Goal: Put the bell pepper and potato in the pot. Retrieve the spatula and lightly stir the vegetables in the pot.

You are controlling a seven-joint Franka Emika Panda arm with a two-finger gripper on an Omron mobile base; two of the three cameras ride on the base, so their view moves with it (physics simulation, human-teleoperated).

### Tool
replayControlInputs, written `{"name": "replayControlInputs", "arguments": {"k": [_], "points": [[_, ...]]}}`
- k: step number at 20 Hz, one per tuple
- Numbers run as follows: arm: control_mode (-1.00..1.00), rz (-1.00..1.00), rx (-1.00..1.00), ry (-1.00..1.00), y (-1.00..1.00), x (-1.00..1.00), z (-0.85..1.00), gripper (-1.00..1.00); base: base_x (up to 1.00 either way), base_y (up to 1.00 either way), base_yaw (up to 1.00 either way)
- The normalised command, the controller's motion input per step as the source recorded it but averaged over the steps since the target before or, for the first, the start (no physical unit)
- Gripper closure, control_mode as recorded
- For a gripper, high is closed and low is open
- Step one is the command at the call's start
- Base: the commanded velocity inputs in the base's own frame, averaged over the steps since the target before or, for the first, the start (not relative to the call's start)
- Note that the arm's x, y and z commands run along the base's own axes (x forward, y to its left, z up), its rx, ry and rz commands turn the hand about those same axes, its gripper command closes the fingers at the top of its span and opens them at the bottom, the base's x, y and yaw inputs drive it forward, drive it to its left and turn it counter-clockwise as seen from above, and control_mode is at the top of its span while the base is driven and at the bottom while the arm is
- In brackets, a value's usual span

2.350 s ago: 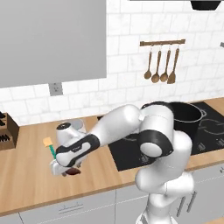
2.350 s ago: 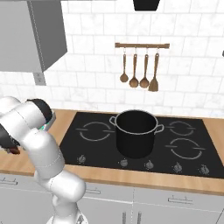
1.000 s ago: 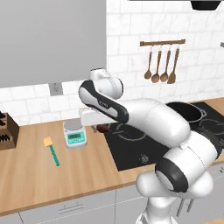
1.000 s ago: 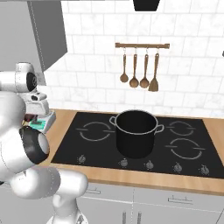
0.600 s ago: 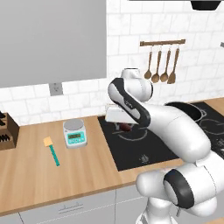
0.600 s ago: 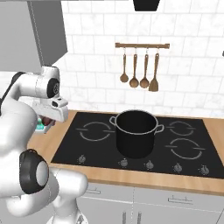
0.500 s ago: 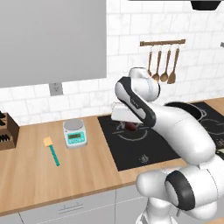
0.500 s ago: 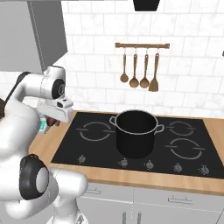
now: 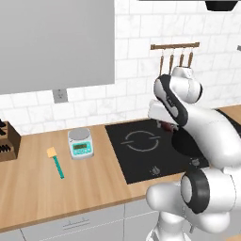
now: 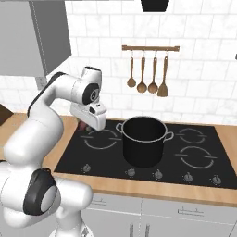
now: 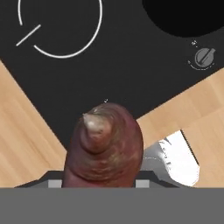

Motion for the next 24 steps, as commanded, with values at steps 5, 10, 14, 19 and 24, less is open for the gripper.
{"name": "replayControlInputs", "arguments": {"k": [5,10,14,19,24], "points": [[-1.0,-0.12,0.0,0.01,-1.0,0.53,0.0,1.0,0.0,0.0,0.0],[-1.0,-0.06,0.0,0.0,-0.99,0.39,0.0,1.0,0.0,0.0,0.0],[-1.0,-0.03,-0.01,0.0,-0.7,0.4,-0.17,1.0,0.0,0.0,0.0],[-1.0,0.0,-0.12,-0.03,-0.45,0.4,-0.45,1.0,0.0,0.0,0.0],[-1.0,0.0,-0.17,-0.11,-0.35,0.29,-0.44,1.0,0.0,0.0,0.0]]}}
